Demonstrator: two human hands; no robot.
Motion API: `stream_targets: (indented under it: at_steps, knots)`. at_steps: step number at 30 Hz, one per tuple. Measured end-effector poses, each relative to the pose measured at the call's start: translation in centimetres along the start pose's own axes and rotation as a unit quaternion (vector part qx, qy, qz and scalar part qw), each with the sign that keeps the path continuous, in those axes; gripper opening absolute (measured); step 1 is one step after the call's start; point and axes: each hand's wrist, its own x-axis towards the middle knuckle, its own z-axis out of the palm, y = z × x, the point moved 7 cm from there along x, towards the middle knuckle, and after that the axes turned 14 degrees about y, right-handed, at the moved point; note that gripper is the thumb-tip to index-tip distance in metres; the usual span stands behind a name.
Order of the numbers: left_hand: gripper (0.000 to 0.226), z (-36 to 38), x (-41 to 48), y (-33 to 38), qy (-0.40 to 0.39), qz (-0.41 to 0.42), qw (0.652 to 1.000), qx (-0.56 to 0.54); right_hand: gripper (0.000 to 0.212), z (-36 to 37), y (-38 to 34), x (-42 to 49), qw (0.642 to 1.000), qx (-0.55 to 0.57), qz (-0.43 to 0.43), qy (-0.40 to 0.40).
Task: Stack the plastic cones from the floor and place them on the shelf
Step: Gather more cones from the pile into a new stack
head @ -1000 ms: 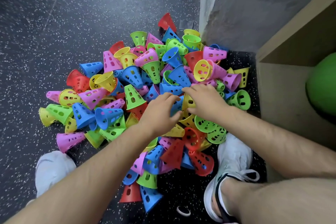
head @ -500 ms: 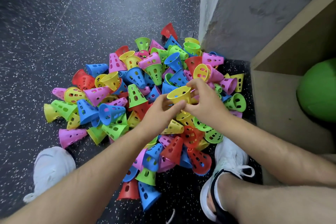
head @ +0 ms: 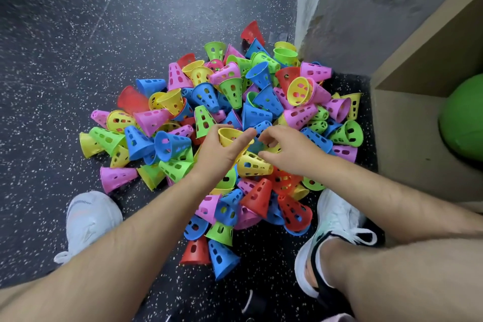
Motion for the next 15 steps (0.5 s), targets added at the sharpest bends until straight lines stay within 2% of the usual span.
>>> stream_targets:
  at_steps: [3, 7, 11, 15]
  knots:
    - [0.078, -0.6, 0.3, -0.5, -0.001, -0.022, 1.0, -0.021, 0.049, 2.0, 0.1, 0.4, 0.993, -0.098, -0.024, -0.058]
    - [0.076, -1.4, 0.9, -1.3, 0.003, -0.028, 0.999, -0.018, 0.058, 4.1, -0.4, 1.0, 0.979, -0.172, -0.066, -0.085]
    - [0.078, -1.7, 1.4, -1.7, 0.002, -0.03, 0.999, -0.027, 0.055, 4.7, -0.4, 1.5, 0.98, -0.161, -0.063, -0.098]
    - [0.072, -2.0, 2.1, -1.8, 0.013, -0.034, 0.998, -0.046, 0.062, 3.2, 0.2, 1.8, 0.992, -0.086, -0.015, -0.093]
